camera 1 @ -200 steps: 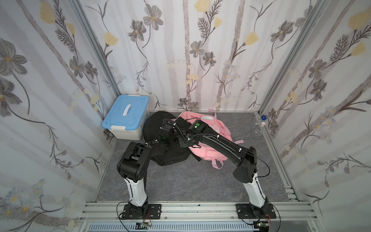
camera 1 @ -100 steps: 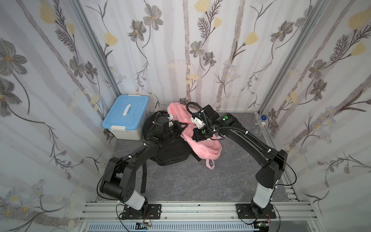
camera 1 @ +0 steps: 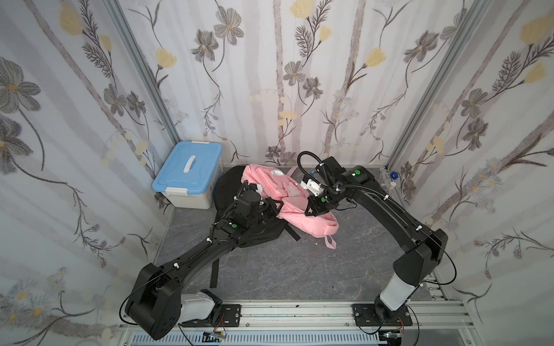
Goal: Zip up the backpack
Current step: Zip the zipper on the backpack.
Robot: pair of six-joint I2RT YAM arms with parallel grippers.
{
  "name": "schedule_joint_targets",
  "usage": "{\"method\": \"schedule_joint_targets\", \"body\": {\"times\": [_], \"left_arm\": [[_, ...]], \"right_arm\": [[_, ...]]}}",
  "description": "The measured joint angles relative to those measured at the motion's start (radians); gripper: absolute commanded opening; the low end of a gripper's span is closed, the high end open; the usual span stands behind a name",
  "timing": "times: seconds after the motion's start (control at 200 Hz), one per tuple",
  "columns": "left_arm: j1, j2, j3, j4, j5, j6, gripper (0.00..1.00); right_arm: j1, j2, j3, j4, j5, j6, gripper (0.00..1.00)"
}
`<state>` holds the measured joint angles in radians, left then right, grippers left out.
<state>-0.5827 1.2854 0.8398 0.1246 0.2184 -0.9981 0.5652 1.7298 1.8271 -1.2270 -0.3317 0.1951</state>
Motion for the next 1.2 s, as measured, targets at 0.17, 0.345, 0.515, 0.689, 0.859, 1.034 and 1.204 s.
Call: {"method": "schedule_joint_targets", "body": {"times": [0.17,0.345,0.515,0.689,0.859,1.034,1.204], "left_arm": [[-0.024,0.022,-0.014,-0.013,-0.005,-0.008,0.39],[-0.027,0.023,0.044,-0.197,0.074,0.025,1.0],[0.001,0.005,0.192,-0.455,0.152,0.11,1.0],[0.029,0.015,0.295,-0.638,0.259,0.166,0.78],[0.035,0.259,0.539,-0.644,0.29,0.214,0.17],[0.029,0.617,0.914,-0.674,0.262,0.312,0.0],[0.027,0.909,1.242,-0.742,0.234,0.413,0.0]], "right_arm": [[-0.014,0.03,-0.019,-0.045,0.1,-0.025,0.0],[-0.038,-0.013,-0.15,0.01,0.237,-0.028,0.0],[-0.083,-0.051,-0.232,0.061,0.317,-0.028,0.0],[-0.141,-0.027,-0.215,0.108,0.339,-0.028,0.0],[-0.155,-0.008,-0.26,0.163,0.325,-0.027,0.0],[-0.196,-0.02,-0.414,0.27,0.271,0.023,0.0],[-0.225,-0.041,-0.542,0.398,0.189,0.091,0.0]]}}
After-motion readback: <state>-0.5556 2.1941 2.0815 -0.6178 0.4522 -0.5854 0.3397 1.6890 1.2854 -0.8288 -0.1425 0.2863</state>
